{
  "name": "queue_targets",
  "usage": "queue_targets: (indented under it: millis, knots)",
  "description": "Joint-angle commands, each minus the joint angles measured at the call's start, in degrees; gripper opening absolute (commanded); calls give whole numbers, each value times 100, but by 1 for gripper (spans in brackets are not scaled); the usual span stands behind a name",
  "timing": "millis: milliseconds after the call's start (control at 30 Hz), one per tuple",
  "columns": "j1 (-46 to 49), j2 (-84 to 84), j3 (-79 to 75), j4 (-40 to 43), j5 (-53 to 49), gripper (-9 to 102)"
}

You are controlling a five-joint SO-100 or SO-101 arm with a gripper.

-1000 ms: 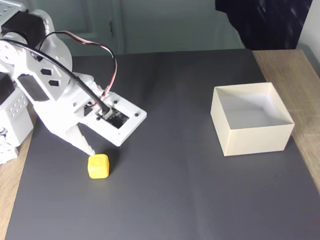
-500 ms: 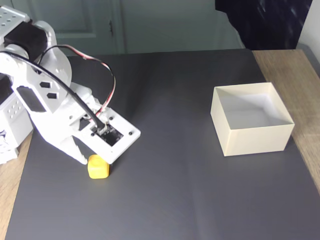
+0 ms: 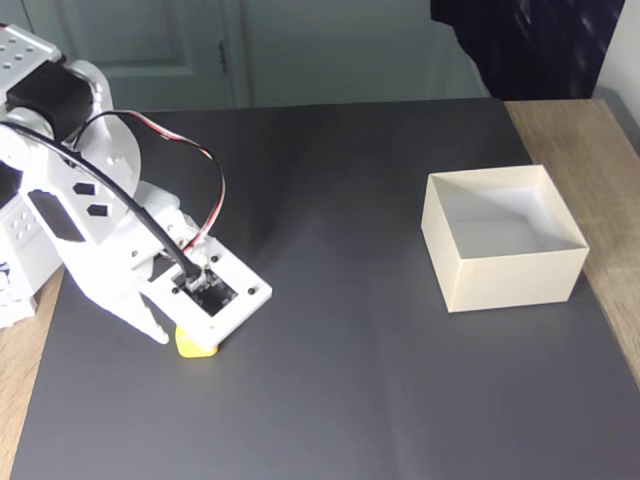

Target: Grasp a cube block and put it in the white box.

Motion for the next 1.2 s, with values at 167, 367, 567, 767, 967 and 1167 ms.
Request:
queue_targets:
  millis: [167, 367, 567, 767, 967, 1167]
  knots:
    - [167, -202, 44, -316, 62, 29]
    - [132, -396, 97, -527, 53, 28]
    - [-44, -545, 264, -809, 18, 24]
    - [-220, -589, 325, -879, -53, 21]
    - [-352, -615, 325, -923, -79, 17]
    - [-501, -615, 325, -967, -167, 14]
